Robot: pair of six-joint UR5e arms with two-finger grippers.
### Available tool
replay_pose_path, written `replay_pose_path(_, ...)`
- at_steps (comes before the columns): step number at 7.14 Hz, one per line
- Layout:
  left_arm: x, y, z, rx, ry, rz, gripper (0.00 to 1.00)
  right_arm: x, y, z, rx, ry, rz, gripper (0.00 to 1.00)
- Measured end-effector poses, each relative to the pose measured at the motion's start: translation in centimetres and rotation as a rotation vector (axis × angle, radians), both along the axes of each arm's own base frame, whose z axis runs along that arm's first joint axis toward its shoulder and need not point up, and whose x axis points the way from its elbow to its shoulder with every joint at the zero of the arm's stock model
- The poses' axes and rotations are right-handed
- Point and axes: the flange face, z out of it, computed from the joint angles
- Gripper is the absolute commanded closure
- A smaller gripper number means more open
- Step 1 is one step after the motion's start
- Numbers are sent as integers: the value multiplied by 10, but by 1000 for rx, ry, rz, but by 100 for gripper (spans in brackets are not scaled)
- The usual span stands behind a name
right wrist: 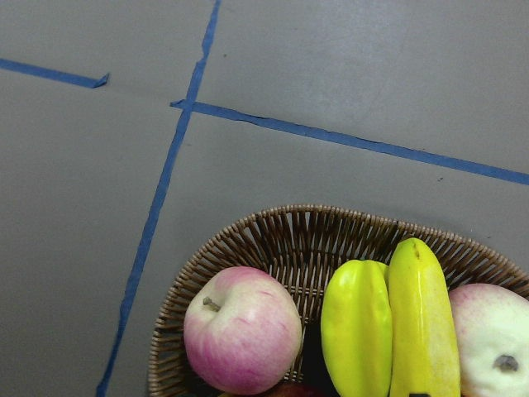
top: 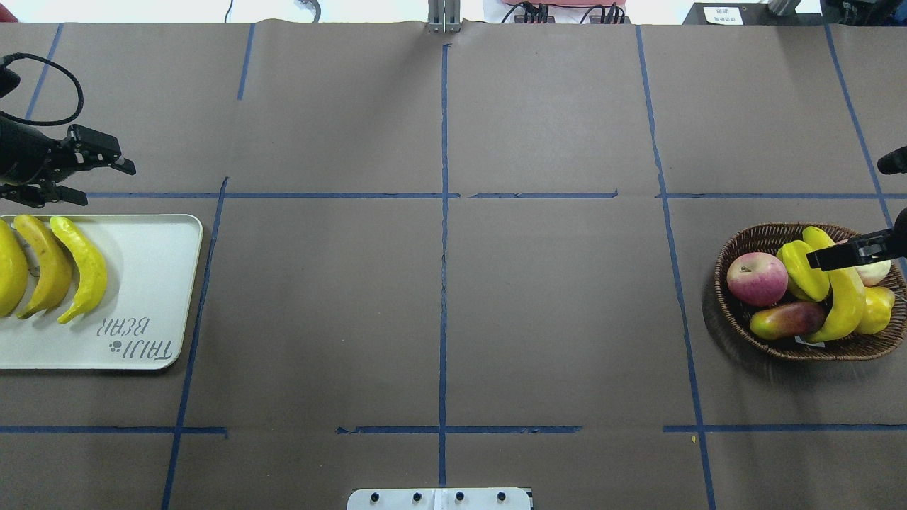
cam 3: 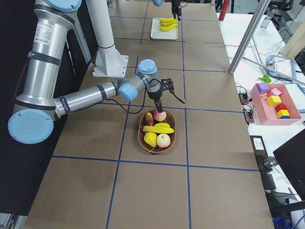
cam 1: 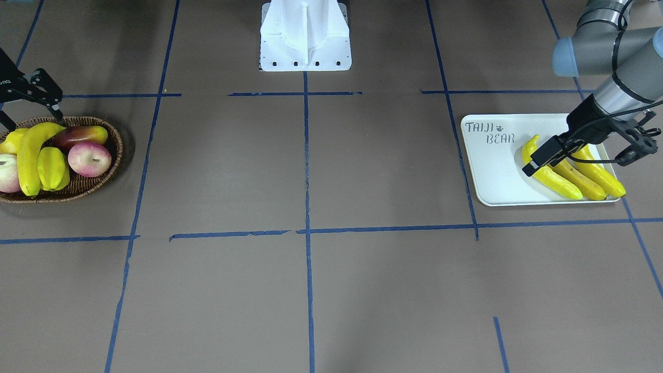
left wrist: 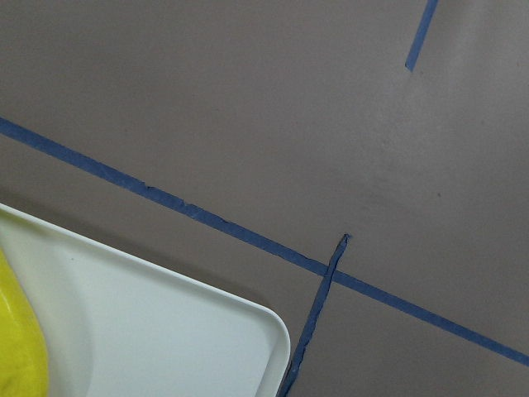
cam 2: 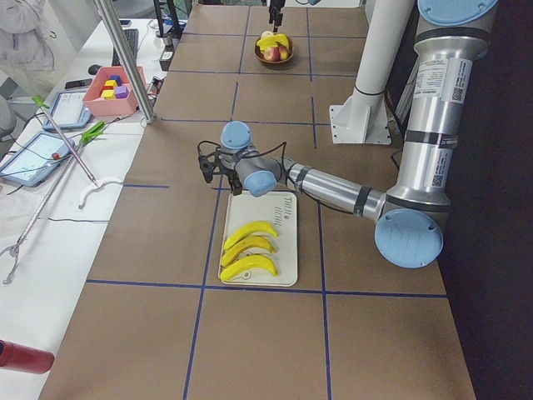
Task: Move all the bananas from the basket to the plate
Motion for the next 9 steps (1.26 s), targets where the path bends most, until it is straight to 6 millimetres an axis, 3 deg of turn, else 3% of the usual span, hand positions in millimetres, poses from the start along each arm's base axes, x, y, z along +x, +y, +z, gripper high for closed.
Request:
replay_pose_path(3,0,1,1,0,0,2,0,3,4,70,-15,-84,76,23)
replay_pose_path(6,1,1,0,1,0,2,0,3,9,103,-63,-78,68,23)
replay_pose_path(9,1,1,1,1,0,3,0,1,7,122,-90,-59,67,30)
